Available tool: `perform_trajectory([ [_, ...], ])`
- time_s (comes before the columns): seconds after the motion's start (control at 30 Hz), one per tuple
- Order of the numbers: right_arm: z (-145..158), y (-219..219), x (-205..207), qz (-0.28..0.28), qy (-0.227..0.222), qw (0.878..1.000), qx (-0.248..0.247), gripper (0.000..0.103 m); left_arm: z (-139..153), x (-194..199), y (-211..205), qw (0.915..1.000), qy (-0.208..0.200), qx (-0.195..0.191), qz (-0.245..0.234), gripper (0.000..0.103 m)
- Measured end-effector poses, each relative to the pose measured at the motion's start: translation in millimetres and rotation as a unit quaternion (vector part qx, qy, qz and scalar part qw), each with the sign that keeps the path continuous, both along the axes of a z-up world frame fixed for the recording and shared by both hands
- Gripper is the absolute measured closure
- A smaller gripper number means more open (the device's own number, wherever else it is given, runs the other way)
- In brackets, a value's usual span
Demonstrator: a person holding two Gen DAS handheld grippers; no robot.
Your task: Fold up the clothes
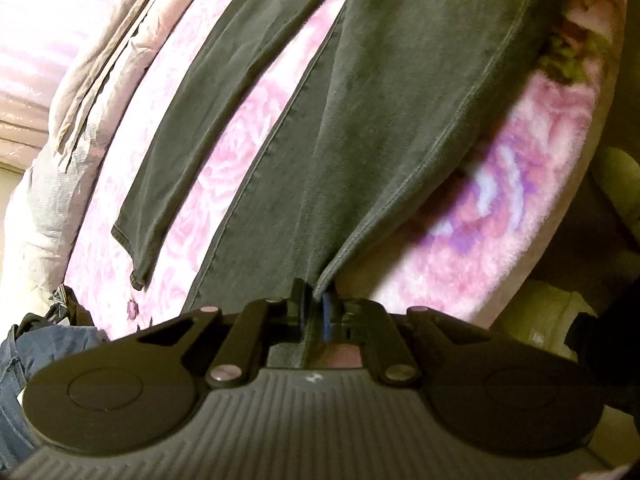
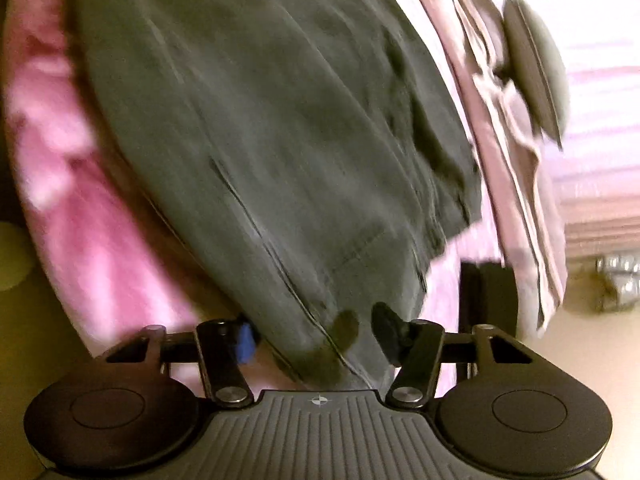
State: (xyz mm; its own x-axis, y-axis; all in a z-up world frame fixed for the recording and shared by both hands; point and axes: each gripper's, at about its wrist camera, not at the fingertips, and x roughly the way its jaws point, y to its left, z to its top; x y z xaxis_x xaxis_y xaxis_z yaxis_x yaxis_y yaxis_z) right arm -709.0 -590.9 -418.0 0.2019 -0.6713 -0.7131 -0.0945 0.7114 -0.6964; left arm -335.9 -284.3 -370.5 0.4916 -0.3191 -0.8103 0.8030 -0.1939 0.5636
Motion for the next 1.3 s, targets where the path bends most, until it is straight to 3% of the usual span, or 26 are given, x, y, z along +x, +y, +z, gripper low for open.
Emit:
perform_trajectory([
  [0.07,4,-2,-4,0.013,-0.004,1.000,0.014,0.083,8,0,-4,1.0000,-0.007,0.004,0.002,0.097],
  [0.13,13,1,-7,0.021,-0.013,0.999,0.024,0.089,22,-2,-8,0.9999,-0.013,0.007,0.005,0.097],
  [0.23,41,0,-10,0.012,-0.038,0.999,0.037,0.092,54,-4,-16,0.9997,-0.023,0.003,0.011,0.098],
  [0.37,109,-25,-5,0.019,-0.087,0.996,0.023,0.093,103,9,-42,0.9990,-0.036,-0.015,0.021,0.099],
  [0.47,152,-55,14,0.022,-0.111,0.993,0.013,0.094,136,34,-74,0.9988,-0.027,-0.026,0.033,0.099],
  [0.57,172,-89,51,0.034,-0.107,0.994,0.018,0.094,156,67,-116,0.9987,-0.012,-0.028,0.042,0.100],
  [0.8,158,-176,151,0.034,-0.058,0.997,0.049,0.094,142,159,-209,0.9983,0.043,0.011,0.038,0.100],
  [0.97,117,-229,204,0.007,-0.023,0.996,0.085,0.093,100,219,-260,0.9949,0.089,0.035,0.032,0.100],
  [1.13,77,-266,235,-0.017,-0.003,0.994,0.106,0.093,42,252,-300,0.9924,0.100,0.068,0.023,0.095],
  [1.2,64,-277,242,-0.033,-0.002,0.994,0.109,0.068,22,254,-308,0.9924,0.088,0.084,0.020,0.092],
  [1.23,63,-281,244,-0.043,-0.010,0.994,0.097,0.039,12,255,-311,0.9922,0.082,0.092,0.018,0.088],
  [1.27,65,-286,244,-0.058,-0.026,0.994,0.084,0.020,2,256,-315,0.9920,0.076,0.100,0.017,0.085],
  [1.3,71,-291,241,-0.075,-0.049,0.992,0.089,0.018,0,256,-315,0.9922,0.072,0.100,0.017,0.080],
])
